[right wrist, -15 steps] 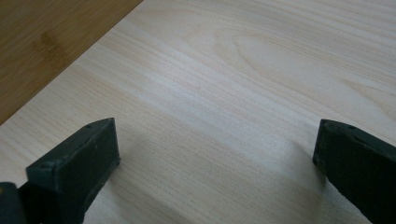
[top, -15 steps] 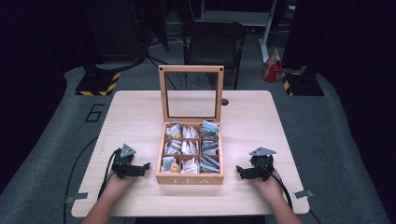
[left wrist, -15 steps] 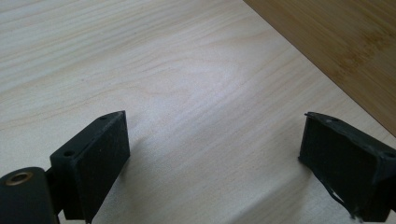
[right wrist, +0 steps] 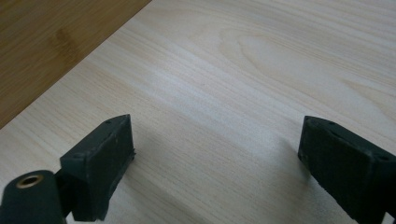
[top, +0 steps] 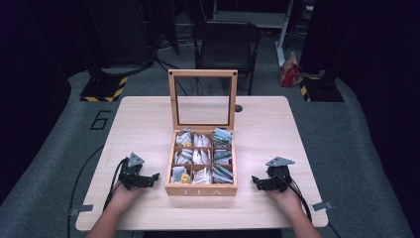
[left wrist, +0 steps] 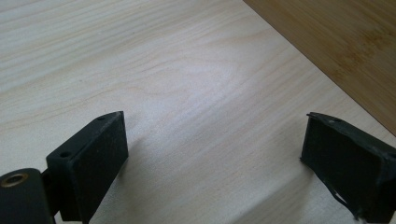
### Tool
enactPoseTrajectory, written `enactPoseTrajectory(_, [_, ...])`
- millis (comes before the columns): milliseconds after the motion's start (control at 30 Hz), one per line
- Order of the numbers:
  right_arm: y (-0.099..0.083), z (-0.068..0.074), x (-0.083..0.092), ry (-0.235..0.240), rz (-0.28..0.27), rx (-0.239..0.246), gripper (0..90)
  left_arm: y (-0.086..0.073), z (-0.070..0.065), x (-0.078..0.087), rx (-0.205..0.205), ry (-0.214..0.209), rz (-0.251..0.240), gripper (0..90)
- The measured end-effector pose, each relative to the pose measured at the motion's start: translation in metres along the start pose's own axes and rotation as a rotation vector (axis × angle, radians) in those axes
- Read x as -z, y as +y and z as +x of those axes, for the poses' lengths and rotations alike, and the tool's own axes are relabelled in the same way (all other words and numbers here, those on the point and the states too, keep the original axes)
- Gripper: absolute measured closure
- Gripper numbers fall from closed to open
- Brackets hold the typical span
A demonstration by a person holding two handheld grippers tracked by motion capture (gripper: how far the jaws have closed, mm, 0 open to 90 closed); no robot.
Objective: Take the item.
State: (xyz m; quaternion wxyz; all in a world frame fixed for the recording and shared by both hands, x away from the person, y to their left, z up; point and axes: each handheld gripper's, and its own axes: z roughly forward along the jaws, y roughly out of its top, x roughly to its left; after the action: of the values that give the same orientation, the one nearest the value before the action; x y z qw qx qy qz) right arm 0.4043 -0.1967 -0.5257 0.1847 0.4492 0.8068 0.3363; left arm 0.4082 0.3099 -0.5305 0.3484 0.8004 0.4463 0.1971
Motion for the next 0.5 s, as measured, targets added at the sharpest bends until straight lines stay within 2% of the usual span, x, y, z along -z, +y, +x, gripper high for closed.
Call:
enactPoseTrajectory(300, [0.0017,0.0019,0.0019,-0.007,0.006,-0.020,15.5,0.0003,0.0000,-0.0005,-0.002,-0.003,0.000,6.2])
enactPoseTrajectory(333, [0.0017,0.0007,0.0021,-0.006,0.007,-0.004,16.4,0.0003,0.0001,-0.0005,-0.002,-0.003,0.000,6.1])
enactPoseTrajectory(500, [0.0056,0.0022,0.0052,-0.003,0.041,-0.008,23.6,0.0002,-0.0001,-0.0005,0.000,-0.003,-0.001,6.2])
